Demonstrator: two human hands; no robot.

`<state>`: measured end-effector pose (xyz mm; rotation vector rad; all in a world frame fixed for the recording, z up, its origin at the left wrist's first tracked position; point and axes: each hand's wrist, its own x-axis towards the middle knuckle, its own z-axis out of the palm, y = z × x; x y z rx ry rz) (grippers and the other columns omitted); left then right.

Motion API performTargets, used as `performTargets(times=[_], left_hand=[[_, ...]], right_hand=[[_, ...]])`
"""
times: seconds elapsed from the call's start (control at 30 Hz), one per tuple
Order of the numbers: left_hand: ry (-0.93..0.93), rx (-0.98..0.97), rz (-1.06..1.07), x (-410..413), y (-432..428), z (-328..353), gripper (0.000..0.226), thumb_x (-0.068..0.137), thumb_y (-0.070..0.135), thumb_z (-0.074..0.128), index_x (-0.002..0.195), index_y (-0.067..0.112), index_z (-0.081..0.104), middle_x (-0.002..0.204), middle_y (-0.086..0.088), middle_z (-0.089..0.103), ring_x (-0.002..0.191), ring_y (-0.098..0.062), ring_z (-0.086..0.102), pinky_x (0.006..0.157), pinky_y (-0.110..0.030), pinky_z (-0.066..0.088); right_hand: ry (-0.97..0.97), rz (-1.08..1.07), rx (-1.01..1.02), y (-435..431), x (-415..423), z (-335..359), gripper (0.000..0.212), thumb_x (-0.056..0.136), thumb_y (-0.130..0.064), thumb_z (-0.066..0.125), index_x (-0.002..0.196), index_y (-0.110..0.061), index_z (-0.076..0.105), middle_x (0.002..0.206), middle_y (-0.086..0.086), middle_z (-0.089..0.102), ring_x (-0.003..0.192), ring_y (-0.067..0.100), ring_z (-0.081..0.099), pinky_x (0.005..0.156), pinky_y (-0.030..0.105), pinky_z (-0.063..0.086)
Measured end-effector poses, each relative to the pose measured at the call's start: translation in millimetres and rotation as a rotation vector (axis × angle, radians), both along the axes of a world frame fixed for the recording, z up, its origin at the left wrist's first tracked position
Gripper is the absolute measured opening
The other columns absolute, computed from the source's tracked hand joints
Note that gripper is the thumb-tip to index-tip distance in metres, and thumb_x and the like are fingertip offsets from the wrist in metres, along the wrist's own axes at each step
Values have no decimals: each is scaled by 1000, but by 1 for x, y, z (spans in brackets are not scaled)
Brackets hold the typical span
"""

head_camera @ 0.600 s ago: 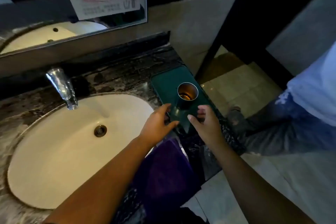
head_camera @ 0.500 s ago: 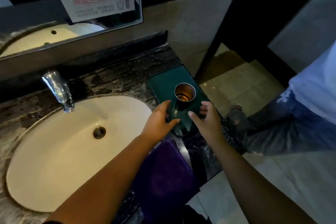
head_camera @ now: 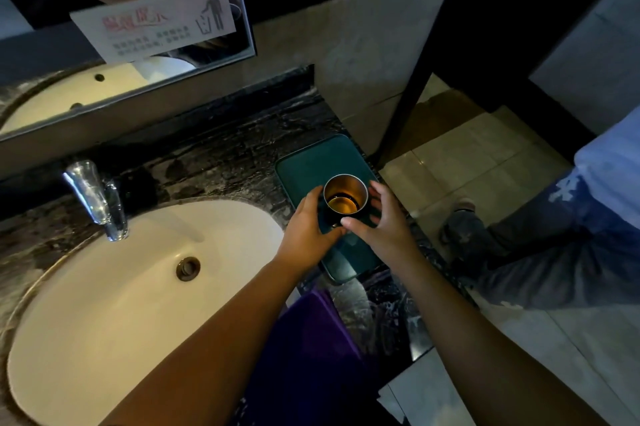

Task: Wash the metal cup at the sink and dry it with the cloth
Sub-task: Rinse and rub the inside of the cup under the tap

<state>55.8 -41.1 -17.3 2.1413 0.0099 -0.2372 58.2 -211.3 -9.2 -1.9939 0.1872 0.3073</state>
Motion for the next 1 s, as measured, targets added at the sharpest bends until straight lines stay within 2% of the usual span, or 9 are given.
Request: performTargets(times=[0.13, 0.27, 0.5, 0.6, 0.67, 0.73, 0.8, 0.93, 1.0], left_hand=[[-16, -44, 4, 4, -2, -3, 73, 83, 28, 78, 144, 25, 38, 140, 1, 55, 123, -13, 55, 100, -28, 50], [-23, -62, 23, 7, -4, -6, 66, 84, 26, 76, 141, 25, 43, 136, 2, 58, 121, -12, 57, 100, -30, 51], [-20, -91, 23, 13, -3, 2, 61, 82, 23, 78, 134, 21, 45, 125, 6, 60, 109, -7, 57, 93, -27, 52], [-45, -107, 32, 9, 2, 8, 60, 83, 26, 77, 133, 22, 44, 118, 14, 58, 107, -4, 57, 89, -18, 50], [-51, -122, 56, 3, 9, 11, 60, 84, 27, 77, 134, 23, 44, 117, 15, 58, 108, -5, 59, 87, -14, 48], [-54, -143, 80, -4, 20, 15, 61, 83, 29, 78, 134, 25, 43, 117, 17, 58, 111, -6, 61, 88, -16, 51], [-62, -175, 105, -14, 33, 18, 68, 83, 29, 78, 138, 27, 39, 121, 18, 57, 110, 0, 61, 90, -18, 53], [-87, -204, 167, -37, 63, 28, 77, 84, 30, 77, 146, 27, 31, 126, 24, 52, 107, 21, 52, 89, -6, 45], [-96, -216, 195, -51, 80, 31, 76, 83, 34, 78, 144, 32, 32, 130, 24, 51, 114, 16, 50, 92, -8, 42]], right_hand=[[-11, 28, 64, 4, 5, 0, 87, 79, -34, 82, 152, -30, 33, 151, -7, 45, 140, 12, 43, 116, 40, 40], [-38, 45, 52, 6, 7, 2, 67, 83, -26, 80, 134, -40, 41, 131, -16, 53, 126, 7, 50, 110, 35, 45], [-78, 35, 27, 9, 9, 7, 59, 82, -30, 80, 130, -34, 48, 129, -9, 58, 120, 6, 56, 103, 35, 51], [-104, 48, 19, 14, 8, 13, 62, 80, -38, 79, 134, -31, 48, 131, -9, 58, 121, 7, 55, 102, 36, 52], [-107, 52, 25, 21, 5, 19, 61, 80, -38, 79, 131, -37, 46, 128, -15, 55, 119, 6, 54, 102, 34, 50], [-111, 61, 27, 31, -1, 25, 63, 81, -36, 80, 132, -40, 43, 128, -17, 53, 118, 4, 51, 100, 30, 47], [-109, 79, 40, 44, -6, 30, 67, 81, -37, 80, 137, -37, 44, 133, -14, 53, 120, 5, 51, 100, 29, 46], [-84, 156, 65, 76, -18, 35, 64, 79, -43, 78, 131, -48, 41, 136, -14, 53, 125, 7, 53, 102, 30, 48], [-79, 205, 48, 95, -25, 35, 67, 74, -52, 76, 132, -47, 42, 138, -12, 53, 126, 9, 54, 103, 32, 50]])
